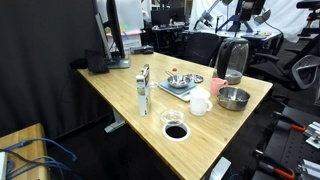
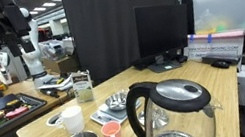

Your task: Put the lid on the jar on the table

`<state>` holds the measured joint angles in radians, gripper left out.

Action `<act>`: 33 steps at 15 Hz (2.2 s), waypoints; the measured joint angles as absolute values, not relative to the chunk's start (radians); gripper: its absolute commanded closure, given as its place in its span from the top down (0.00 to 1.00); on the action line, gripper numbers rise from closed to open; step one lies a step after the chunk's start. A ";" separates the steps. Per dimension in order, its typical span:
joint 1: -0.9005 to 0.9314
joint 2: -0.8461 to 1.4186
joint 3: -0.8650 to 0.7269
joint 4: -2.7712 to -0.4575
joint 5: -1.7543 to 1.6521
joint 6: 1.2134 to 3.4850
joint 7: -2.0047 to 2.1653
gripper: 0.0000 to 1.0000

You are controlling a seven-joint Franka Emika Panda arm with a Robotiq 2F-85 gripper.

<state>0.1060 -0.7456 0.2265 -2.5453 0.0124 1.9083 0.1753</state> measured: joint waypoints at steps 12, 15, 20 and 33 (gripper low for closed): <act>0.301 -0.588 0.378 -2.544 0.163 1.985 0.236 1.00; 0.325 -0.534 0.399 -2.532 0.167 2.011 0.251 1.00; 0.325 -0.551 0.388 -2.533 0.167 2.009 0.251 1.00; 0.286 -0.246 0.404 -2.456 0.063 2.271 0.403 1.00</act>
<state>0.2864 -0.2465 0.4041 -2.4556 0.0626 2.2706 0.4028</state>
